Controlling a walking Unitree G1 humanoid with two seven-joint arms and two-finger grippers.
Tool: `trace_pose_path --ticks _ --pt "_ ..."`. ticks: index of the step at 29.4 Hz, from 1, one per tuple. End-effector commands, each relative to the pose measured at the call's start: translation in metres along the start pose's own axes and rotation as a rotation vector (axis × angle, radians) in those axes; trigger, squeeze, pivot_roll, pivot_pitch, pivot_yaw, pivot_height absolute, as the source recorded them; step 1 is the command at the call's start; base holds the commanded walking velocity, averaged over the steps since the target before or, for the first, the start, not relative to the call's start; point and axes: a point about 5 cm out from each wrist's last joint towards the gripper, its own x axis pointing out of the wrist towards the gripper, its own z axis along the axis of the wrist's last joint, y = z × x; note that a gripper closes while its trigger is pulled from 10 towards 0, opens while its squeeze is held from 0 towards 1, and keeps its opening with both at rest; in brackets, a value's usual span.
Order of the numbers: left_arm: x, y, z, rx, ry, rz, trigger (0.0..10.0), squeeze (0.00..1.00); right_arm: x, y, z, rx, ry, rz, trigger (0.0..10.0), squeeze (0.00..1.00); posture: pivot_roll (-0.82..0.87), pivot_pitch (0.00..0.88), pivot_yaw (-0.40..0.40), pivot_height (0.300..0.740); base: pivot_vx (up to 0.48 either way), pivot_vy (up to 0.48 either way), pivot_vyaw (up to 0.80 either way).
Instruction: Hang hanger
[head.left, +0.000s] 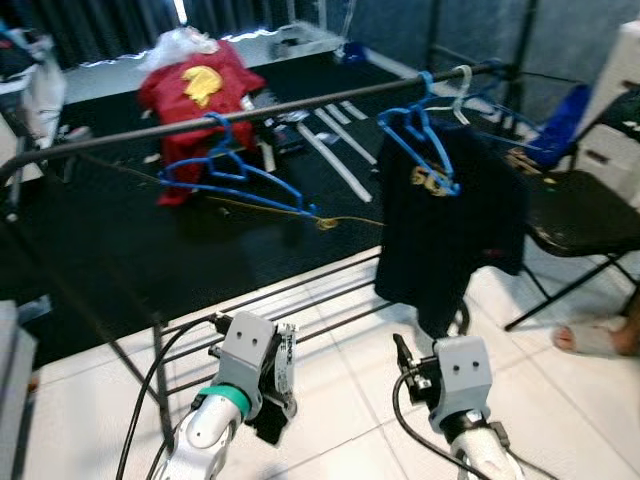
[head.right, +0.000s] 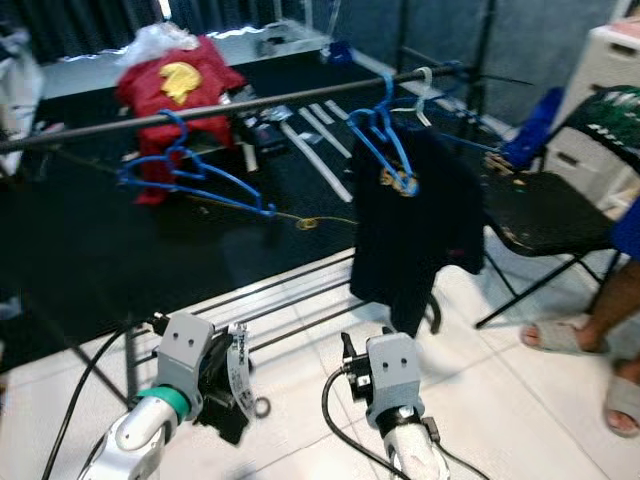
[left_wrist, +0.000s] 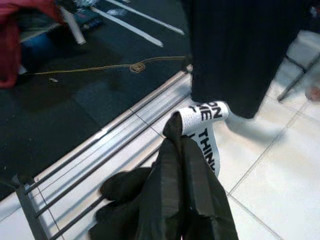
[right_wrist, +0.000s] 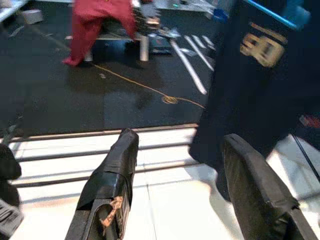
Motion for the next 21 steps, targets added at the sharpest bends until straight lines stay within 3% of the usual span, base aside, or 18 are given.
trace_pose_path --ticks 1,19,21 --pt "-0.0056 0.0047 -0.0113 0.003 0.048 0.016 10.0 0.00 -0.0023 0.0068 -0.0042 0.015 0.020 0.019 10.0 0.00 -0.26 0.095 0.083 0.740 0.000 0.000 0.79" --pt "-0.0041 0.0039 -0.0114 -0.015 0.053 0.015 10.0 0.00 -0.0012 0.0088 -0.0013 0.030 0.004 0.021 10.0 0.00 -0.26 0.096 0.087 0.740 0.000 0.000 0.79" --pt "-0.0015 0.0030 -0.0041 -0.022 0.015 0.017 10.0 0.00 0.0011 0.0071 0.0052 0.025 -0.024 0.011 10.0 0.00 -0.26 0.096 0.088 0.740 0.000 0.000 0.00"
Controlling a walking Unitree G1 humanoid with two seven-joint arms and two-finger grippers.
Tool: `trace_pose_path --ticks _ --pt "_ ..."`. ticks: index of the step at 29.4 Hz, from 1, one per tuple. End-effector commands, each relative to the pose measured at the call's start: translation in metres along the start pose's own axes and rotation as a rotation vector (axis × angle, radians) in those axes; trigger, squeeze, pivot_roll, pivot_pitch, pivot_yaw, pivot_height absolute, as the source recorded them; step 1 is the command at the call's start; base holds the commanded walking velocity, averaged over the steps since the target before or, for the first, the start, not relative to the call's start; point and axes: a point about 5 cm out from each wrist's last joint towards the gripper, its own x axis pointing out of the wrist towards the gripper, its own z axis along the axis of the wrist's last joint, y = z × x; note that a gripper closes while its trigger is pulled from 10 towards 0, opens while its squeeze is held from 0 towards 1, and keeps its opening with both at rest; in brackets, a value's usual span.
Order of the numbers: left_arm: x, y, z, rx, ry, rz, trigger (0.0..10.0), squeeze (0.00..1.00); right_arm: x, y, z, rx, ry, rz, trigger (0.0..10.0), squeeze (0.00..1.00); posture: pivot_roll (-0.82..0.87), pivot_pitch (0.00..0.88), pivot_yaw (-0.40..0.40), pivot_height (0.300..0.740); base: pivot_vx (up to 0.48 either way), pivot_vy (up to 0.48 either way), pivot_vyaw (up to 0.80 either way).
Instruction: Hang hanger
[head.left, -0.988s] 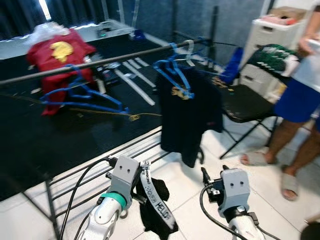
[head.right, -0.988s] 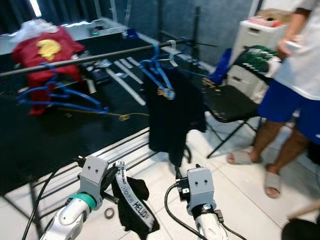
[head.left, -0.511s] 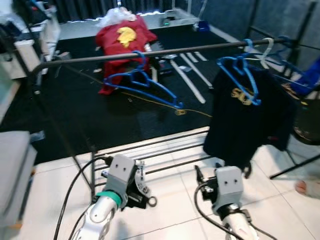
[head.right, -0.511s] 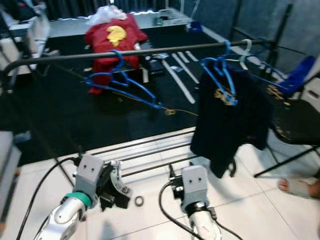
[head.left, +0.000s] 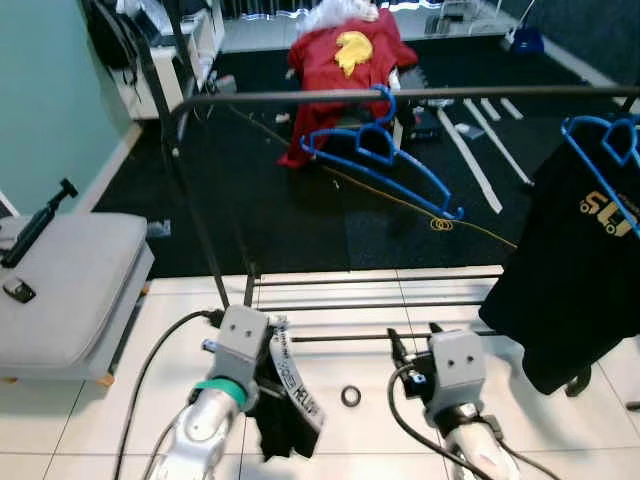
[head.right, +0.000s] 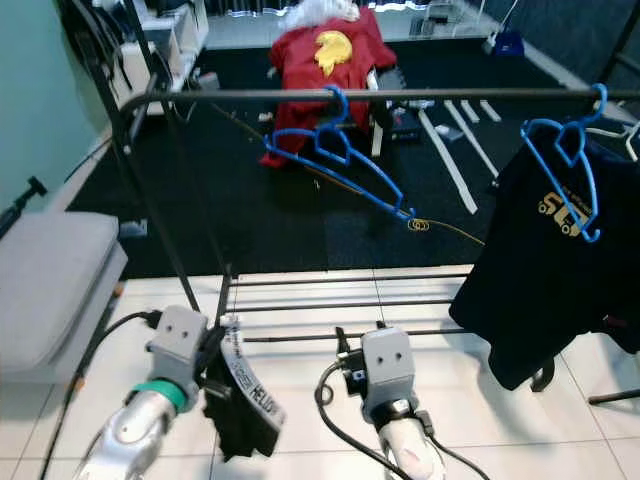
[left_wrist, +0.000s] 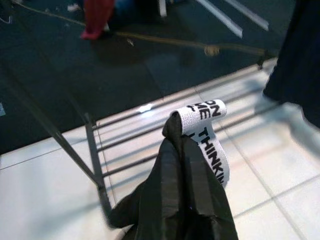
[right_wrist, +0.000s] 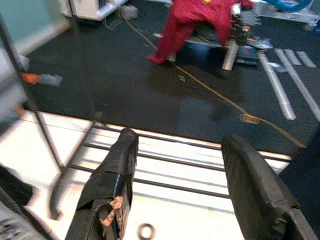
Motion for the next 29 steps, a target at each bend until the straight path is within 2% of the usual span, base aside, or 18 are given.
trace_pose_path --ticks 1,2,4,8,19,29 --pt "-0.002 0.005 -0.001 -0.013 -0.006 0.024 10.0 0.00 0.000 0.003 0.006 0.009 -0.027 0.002 10.0 0.00 -0.26 0.096 0.089 0.740 0.000 0.000 0.00" --pt "-0.002 0.005 -0.001 -0.013 -0.006 0.024 10.0 0.00 0.000 0.003 0.006 0.009 -0.027 0.002 10.0 0.00 -0.26 0.096 0.089 0.740 0.000 0.000 0.00" --pt "0.004 0.003 0.009 -0.014 -0.044 0.022 10.0 0.00 0.006 -0.002 0.021 0.010 -0.087 -0.030 10.0 0.00 -0.27 0.098 0.090 0.740 0.472 0.000 0.00" --pt "0.007 0.000 0.012 -0.013 -0.054 0.013 10.0 0.00 0.009 -0.006 0.028 0.009 -0.113 -0.050 10.0 0.00 -0.27 0.097 0.091 0.740 0.474 0.000 0.00" --pt "0.009 -0.001 0.012 -0.016 -0.053 0.002 10.0 0.00 0.004 -0.009 0.021 0.001 -0.087 -0.067 10.0 0.00 -0.28 0.097 0.095 0.740 0.480 0.000 0.00" --pt "0.008 0.005 0.009 -0.020 -0.042 0.030 10.0 0.00 0.007 -0.012 0.023 -0.009 -0.087 -0.067 10.0 0.00 -0.27 0.088 0.083 0.740 0.474 0.000 0.00"
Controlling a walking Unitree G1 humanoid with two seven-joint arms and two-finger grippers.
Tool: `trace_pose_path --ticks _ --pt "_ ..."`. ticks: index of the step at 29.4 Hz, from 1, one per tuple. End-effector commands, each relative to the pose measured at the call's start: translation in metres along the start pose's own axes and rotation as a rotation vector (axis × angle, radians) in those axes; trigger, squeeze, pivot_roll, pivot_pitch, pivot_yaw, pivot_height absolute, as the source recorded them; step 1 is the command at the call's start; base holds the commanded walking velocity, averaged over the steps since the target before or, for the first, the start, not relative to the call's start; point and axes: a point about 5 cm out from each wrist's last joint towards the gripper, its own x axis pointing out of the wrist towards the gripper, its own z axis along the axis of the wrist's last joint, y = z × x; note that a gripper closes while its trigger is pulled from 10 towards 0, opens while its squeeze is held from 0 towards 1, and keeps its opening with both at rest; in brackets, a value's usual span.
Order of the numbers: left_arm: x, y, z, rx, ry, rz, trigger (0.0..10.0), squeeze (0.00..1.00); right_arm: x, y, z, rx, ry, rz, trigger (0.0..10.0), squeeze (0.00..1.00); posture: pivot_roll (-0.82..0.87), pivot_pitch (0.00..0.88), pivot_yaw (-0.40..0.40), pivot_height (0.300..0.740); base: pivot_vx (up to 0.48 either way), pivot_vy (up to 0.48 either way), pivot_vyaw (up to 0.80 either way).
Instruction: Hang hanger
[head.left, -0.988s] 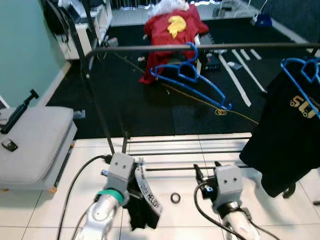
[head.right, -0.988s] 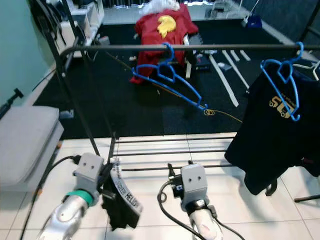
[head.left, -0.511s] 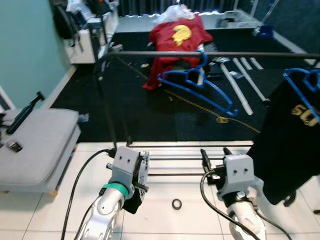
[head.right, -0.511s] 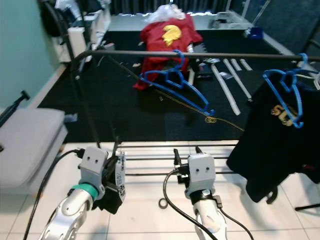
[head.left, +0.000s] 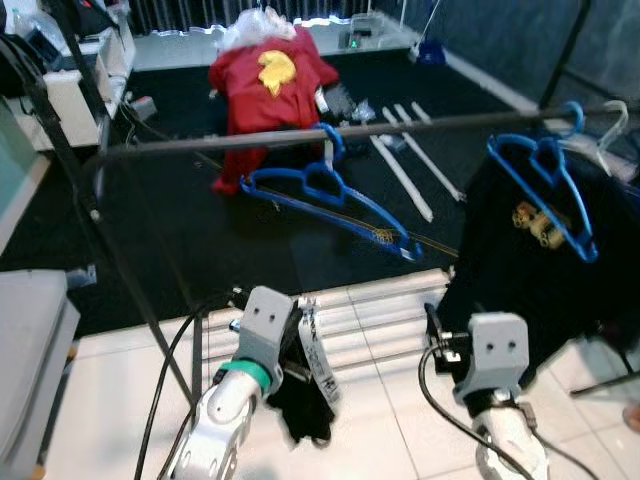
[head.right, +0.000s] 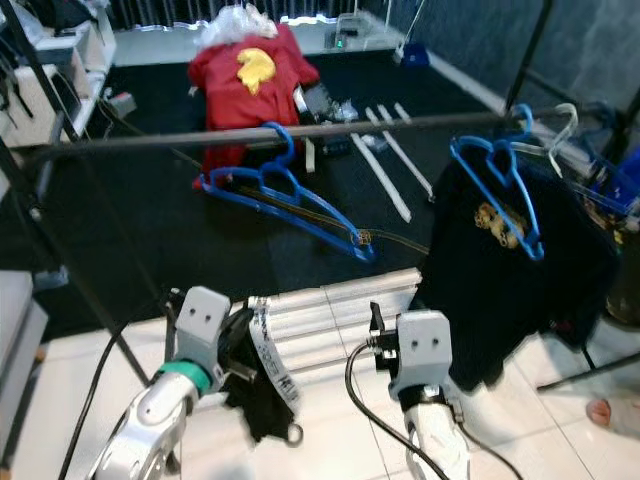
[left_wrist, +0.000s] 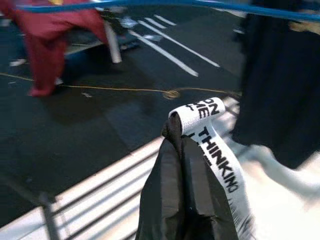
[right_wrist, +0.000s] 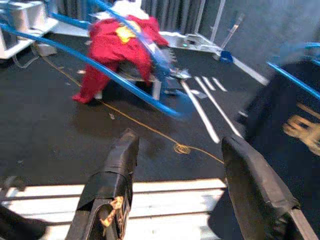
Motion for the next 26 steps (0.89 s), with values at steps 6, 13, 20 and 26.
trace_pose_path --ticks 6,13,20,26 --pt "-0.011 0.015 -0.015 -0.010 0.071 0.062 10.0 0.00 0.002 0.012 0.006 -0.020 -0.020 0.088 10.0 0.00 -0.27 0.084 0.082 0.740 0.042 0.000 0.00" --pt "-0.033 0.029 -0.040 0.007 0.168 0.062 10.0 0.00 0.013 0.022 0.092 -0.208 -0.330 0.203 10.0 0.00 -0.27 0.095 0.089 0.740 0.000 0.000 0.00" --pt "-0.035 0.031 -0.041 0.008 0.171 0.071 10.0 0.00 0.023 0.009 0.098 -0.126 -0.319 0.163 10.0 0.00 -0.27 0.101 0.090 0.740 0.000 0.000 0.00" --pt "-0.026 0.029 -0.028 -0.004 0.133 0.086 10.0 0.00 0.049 -0.013 0.084 -0.058 -0.218 0.138 10.0 0.00 -0.25 0.130 0.084 0.740 0.000 0.000 0.00"
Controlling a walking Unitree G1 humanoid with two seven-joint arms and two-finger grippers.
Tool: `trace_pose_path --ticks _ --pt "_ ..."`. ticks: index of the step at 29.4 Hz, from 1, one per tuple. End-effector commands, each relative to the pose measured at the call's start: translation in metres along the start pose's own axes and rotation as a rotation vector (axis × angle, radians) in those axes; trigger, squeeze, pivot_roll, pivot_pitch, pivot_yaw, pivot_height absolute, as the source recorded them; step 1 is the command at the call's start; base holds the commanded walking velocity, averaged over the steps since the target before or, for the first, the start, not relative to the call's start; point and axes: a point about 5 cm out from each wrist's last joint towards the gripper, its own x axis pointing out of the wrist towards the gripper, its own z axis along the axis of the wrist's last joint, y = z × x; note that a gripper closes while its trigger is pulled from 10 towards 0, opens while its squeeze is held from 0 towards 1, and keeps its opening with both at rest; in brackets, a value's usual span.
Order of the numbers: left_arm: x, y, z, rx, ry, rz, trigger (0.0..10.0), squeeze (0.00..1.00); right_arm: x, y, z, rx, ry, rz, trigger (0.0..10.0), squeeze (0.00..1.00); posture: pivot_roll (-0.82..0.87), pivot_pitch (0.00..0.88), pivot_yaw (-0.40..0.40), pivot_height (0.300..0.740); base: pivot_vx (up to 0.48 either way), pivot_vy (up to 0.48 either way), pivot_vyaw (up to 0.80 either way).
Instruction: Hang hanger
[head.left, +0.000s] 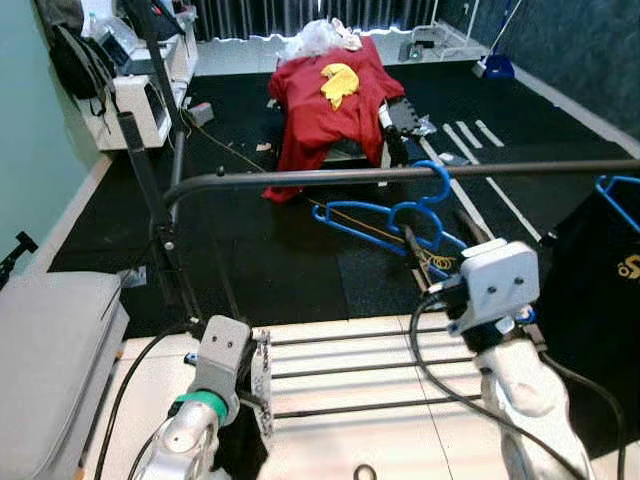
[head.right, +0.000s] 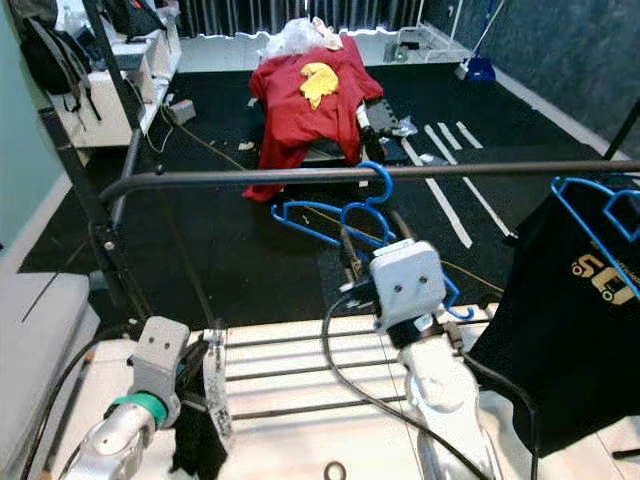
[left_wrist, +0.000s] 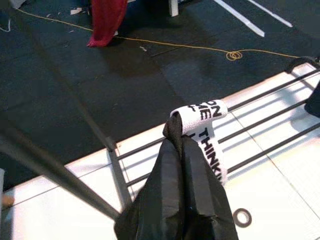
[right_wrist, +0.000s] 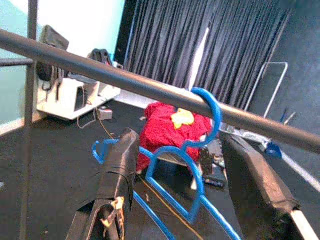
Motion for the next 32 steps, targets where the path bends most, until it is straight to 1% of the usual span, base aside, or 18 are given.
trace_pose_path --ticks 1,2,3,4,5,7,8,9,10,15,16,17,20,21,25,26,27,32 --pt "0.002 0.000 0.008 -0.013 -0.020 0.009 10.0 0.00 0.008 -0.013 -0.013 0.041 0.065 -0.013 10.0 0.00 -0.25 0.130 0.084 0.740 0.000 0.000 0.00" --pt "0.002 0.000 0.008 -0.013 -0.020 0.009 10.0 0.00 0.008 -0.013 -0.013 0.041 0.065 -0.013 10.0 0.00 -0.25 0.130 0.084 0.740 0.000 0.000 0.00" --pt "0.005 0.001 0.015 -0.019 -0.040 0.020 10.0 0.00 0.017 -0.020 -0.020 0.061 0.101 -0.008 10.0 0.00 -0.24 0.133 0.082 0.740 0.000 0.000 0.00" --pt "0.005 0.001 0.015 -0.019 -0.040 0.020 10.0 0.00 0.017 -0.020 -0.020 0.061 0.101 -0.008 10.0 0.00 -0.24 0.133 0.082 0.740 0.000 0.000 0.00" --pt "0.009 0.006 0.027 -0.022 -0.074 0.039 10.0 0.00 0.034 -0.030 -0.027 0.085 0.160 0.048 10.0 1.00 -0.21 0.154 0.072 0.740 0.000 0.000 0.00" --pt "0.009 0.006 0.027 -0.022 -0.074 0.039 10.0 0.00 0.034 -0.030 -0.027 0.085 0.160 0.048 10.0 1.00 -0.21 0.154 0.072 0.740 0.000 0.000 0.00" --pt "0.010 0.008 0.031 -0.020 -0.085 0.044 10.0 0.00 0.037 -0.030 -0.028 0.101 0.187 0.094 10.0 1.00 -0.21 0.156 0.070 0.740 0.000 0.000 0.00" --pt "0.010 0.008 0.031 -0.020 -0.085 0.044 10.0 0.00 0.037 -0.030 -0.028 0.101 0.187 0.094 10.0 1.00 -0.21 0.156 0.070 0.740 0.000 0.000 0.00" --pt "0.010 0.011 0.034 -0.017 -0.093 0.054 10.0 0.00 0.040 -0.031 -0.030 0.111 0.225 0.133 10.0 1.00 -0.19 0.164 0.062 0.740 0.000 0.000 0.00" --pt "0.007 0.018 0.036 -0.013 -0.100 0.081 10.0 0.00 0.043 -0.035 -0.041 0.105 0.304 0.191 10.0 1.00 -0.19 0.168 0.060 0.740 0.000 0.000 0.00" --pt "0.005 0.021 0.036 -0.012 -0.100 0.093 10.0 0.00 0.044 -0.037 -0.045 0.095 0.326 0.213 10.0 0.87 -0.17 0.180 0.055 0.740 0.000 0.000 0.00" --pt "0.002 0.022 0.035 -0.010 -0.097 0.101 10.0 0.00 0.046 -0.036 -0.049 0.115 0.345 0.258 10.0 0.00 -0.16 0.184 0.056 0.740 0.000 0.000 0.00" --pt "0.000 0.023 0.035 -0.010 -0.094 0.106 10.0 0.00 0.048 -0.035 -0.051 0.133 0.355 0.288 10.0 0.00 -0.16 0.184 0.056 0.740 0.000 0.000 0.00" --pt "-0.001 0.023 0.035 -0.009 -0.092 0.109 10.0 0.00 0.051 -0.035 -0.052 0.143 0.360 0.319 2.0 0.00 -0.16 0.187 0.055 0.740 0.000 0.000 0.00" --pt "-0.002 0.023 0.035 -0.010 -0.090 0.113 10.0 0.00 0.053 -0.035 -0.052 0.150 0.363 0.354 2.0 0.00 -0.16 0.187 0.055 0.740 0.000 0.000 0.00" --pt "-0.003 0.023 0.035 -0.011 -0.089 0.118 10.0 0.00 0.055 -0.036 -0.050 0.149 0.359 0.387 0.0 0.00 -0.14 0.195 0.046 0.740 0.000 0.000 0.00" --pt "-0.005 0.023 0.035 -0.013 -0.088 0.121 10.0 0.00 0.056 -0.036 -0.047 0.156 0.354 0.414 0.0 0.00 -0.14 0.197 0.041 0.740 0.000 0.000 0.00" --pt "-0.008 0.022 0.034 -0.016 -0.084 0.126 10.0 0.00 0.057 -0.035 -0.042 0.157 0.343 0.439 0.0 0.00 -0.15 0.195 0.039 0.740 0.000 0.000 0.00"
